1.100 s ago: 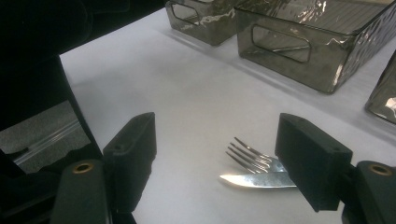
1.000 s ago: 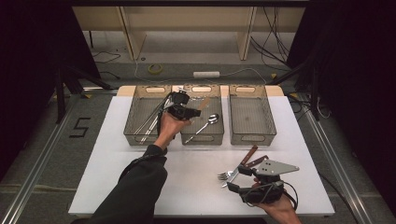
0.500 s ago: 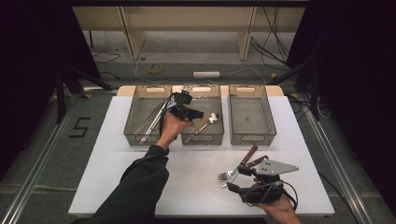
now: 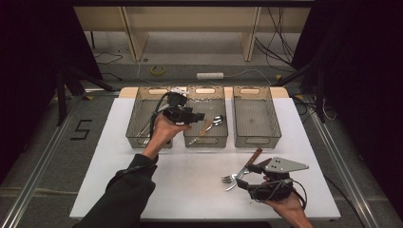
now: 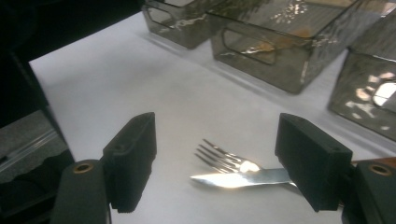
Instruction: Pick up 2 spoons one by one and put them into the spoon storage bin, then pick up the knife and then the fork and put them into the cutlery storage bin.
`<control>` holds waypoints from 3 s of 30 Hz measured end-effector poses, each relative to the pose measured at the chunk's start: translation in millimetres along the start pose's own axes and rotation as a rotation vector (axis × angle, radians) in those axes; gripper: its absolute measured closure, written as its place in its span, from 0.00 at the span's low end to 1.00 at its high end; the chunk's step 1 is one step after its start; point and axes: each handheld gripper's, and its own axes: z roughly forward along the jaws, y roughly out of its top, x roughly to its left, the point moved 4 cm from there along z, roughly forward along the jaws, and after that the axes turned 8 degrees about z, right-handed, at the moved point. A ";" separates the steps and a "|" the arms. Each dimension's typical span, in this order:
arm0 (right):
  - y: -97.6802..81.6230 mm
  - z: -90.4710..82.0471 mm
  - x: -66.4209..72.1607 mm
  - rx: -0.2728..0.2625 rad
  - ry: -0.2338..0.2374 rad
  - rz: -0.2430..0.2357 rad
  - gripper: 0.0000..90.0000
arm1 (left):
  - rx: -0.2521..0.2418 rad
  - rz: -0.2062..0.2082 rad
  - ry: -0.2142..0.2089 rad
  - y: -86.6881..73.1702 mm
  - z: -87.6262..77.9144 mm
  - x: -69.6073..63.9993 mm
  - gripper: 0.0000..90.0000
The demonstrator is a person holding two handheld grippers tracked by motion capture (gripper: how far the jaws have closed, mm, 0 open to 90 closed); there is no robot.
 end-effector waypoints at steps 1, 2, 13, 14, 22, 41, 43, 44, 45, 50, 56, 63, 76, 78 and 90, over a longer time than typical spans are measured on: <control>0.8 0.1 -3.5 0.001 -0.011 0.005 0.34 | -0.002 0.008 0.001 -3.7 -5.1 0.6 0.40; 1.7 0.2 -7.3 0.002 -0.022 0.009 0.34 | -0.007 0.011 -0.001 -7.5 -10.0 1.3 0.40; 16.9 9.0 -47.6 0.010 -0.088 0.048 0.42 | -0.101 0.006 0.001 -46.6 -50.5 3.6 0.37; 17.9 11.0 -50.5 0.014 -0.094 0.048 0.45 | -0.098 0.016 0.000 -50.8 -52.6 3.2 0.37; 20.0 26.7 -72.8 0.089 -0.138 0.069 0.61 | -0.122 0.038 0.012 -73.7 -69.2 2.6 0.32; 23.2 36.2 -91.1 0.130 -0.183 0.039 0.88 | -0.236 0.012 0.055 -119.6 -107.3 -3.8 0.31; 23.7 37.1 -92.3 0.133 -0.186 0.035 0.90 | -0.236 0.009 0.060 -124.3 -109.0 -3.2 0.31; 23.9 37.7 -93.0 0.132 -0.188 0.033 0.91 | -0.234 0.005 0.061 -126.7 -109.3 -3.2 0.31; 24.0 38.2 -93.6 0.136 -0.190 0.030 0.92 | -0.231 0.003 0.063 -128.8 -109.7 -3.5 0.31; 23.1 44.6 -97.6 0.170 -0.199 0.013 0.97 | -0.243 -0.022 0.060 -134.0 -113.6 -6.1 0.30; 22.0 56.4 -106.3 0.225 -0.218 -0.004 1.00 | -0.252 -0.054 0.039 -139.7 -113.9 -7.3 0.29; 18.3 62.1 -115.1 0.275 -0.243 -0.003 1.00 | -0.267 -0.009 0.019 -139.1 -113.7 -13.1 0.25; 16.3 71.5 -123.8 0.330 -0.261 -0.004 1.00 | -0.269 0.025 0.008 -139.7 -112.9 -16.4 0.21; 14.4 72.6 -123.7 0.354 -0.262 -0.008 1.00 | -0.265 0.027 0.004 -139.8 -112.2 -17.0 0.21; 1.2 50.9 -115.5 0.450 -0.289 0.025 1.00 | -0.253 0.043 0.006 -139.9 -110.6 -17.7 0.22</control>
